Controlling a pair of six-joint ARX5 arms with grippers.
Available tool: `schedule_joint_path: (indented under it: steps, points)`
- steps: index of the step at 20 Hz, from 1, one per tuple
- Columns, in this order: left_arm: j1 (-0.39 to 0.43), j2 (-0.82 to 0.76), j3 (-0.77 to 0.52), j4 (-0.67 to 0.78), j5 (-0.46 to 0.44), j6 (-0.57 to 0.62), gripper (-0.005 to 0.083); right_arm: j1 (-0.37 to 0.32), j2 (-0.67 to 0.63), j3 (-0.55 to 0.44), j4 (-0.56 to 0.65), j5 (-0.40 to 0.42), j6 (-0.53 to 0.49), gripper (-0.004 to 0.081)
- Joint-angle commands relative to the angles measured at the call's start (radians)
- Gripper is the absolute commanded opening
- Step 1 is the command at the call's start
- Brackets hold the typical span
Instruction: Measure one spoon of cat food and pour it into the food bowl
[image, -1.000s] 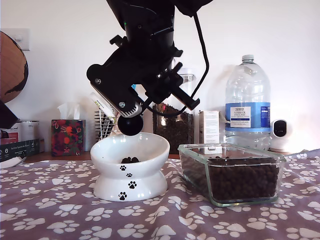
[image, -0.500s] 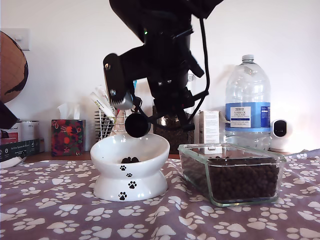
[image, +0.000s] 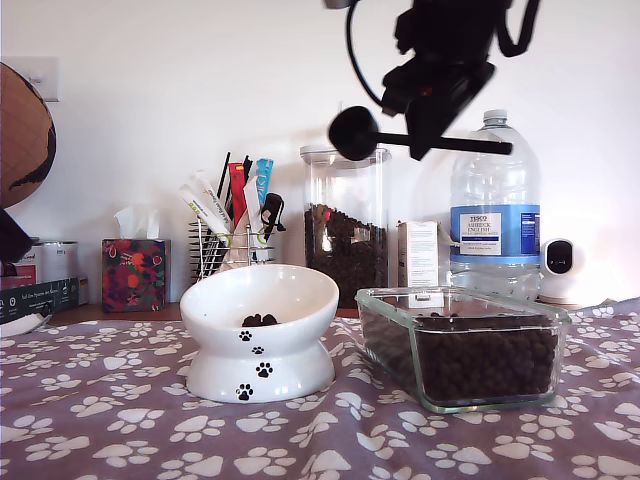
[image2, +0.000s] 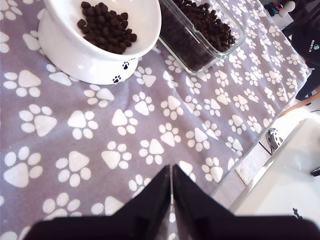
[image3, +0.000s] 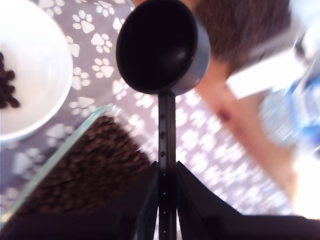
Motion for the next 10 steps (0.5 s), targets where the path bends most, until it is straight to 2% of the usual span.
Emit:
schedule_joint_path:
  steps: [1, 3, 5, 7, 10]
  points:
    - [-0.003, 0.004, -0.003, 0.013, -0.002, 0.004, -0.0019, -0.032, -0.011, -0.002, -0.042, -0.04, 0.157, -0.0012]
    - [-0.003, 0.004, -0.003, 0.017, -0.002, 0.005, -0.0019, -0.077, -0.016, -0.002, -0.12, -0.109, 0.27, -0.0012]
    - [-0.003, 0.004, -0.003, 0.021, -0.002, 0.005, -0.0019, -0.122, -0.01, -0.002, -0.188, -0.208, 0.334, -0.0012]
    - [-0.003, 0.004, -0.003, 0.021, -0.002, 0.004, -0.0019, -0.162, -0.003, -0.002, -0.204, -0.312, 0.37, -0.0012]
    - [-0.003, 0.004, -0.003, 0.021, -0.002, 0.005, -0.0019, -0.214, 0.01, -0.002, -0.21, -0.403, 0.403, -0.0012]
